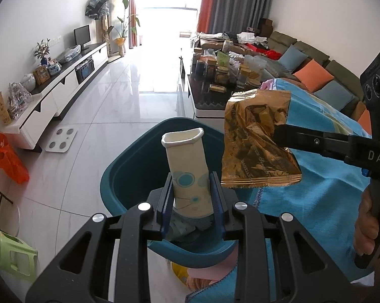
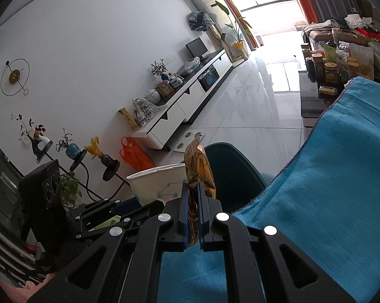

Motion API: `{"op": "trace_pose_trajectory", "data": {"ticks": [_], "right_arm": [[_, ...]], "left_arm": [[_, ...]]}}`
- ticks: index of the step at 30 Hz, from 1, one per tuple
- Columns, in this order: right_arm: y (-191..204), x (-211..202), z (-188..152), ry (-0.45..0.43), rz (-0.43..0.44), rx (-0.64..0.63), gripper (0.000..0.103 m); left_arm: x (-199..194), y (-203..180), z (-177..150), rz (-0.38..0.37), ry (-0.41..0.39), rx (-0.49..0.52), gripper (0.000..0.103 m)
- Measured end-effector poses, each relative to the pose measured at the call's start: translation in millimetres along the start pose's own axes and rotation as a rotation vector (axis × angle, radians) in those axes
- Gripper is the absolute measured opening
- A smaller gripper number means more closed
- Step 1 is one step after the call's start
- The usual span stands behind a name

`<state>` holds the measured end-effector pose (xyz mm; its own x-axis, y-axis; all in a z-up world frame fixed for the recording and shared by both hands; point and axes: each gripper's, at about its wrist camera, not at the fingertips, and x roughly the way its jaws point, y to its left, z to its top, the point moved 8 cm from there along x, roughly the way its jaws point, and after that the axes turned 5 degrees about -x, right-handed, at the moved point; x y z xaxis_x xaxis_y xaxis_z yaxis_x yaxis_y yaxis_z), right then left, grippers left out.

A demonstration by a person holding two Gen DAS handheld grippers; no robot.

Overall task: Collect trash
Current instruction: 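Lower the cup into the teal bin and open the left gripper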

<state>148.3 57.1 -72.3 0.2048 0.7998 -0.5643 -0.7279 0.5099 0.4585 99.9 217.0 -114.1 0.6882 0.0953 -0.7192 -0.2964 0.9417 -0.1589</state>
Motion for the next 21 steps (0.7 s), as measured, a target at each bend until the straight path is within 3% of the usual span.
{"op": "trace_pose_trajectory", "data": {"ticks": [21], "right_arm": [[1.0, 33.2, -1.0, 0.084, -0.027, 0.007, 0.007]], "left_arm": [[37.1, 10.5, -3.8, 0.047, 0.053, -0.027, 0.028]]}}
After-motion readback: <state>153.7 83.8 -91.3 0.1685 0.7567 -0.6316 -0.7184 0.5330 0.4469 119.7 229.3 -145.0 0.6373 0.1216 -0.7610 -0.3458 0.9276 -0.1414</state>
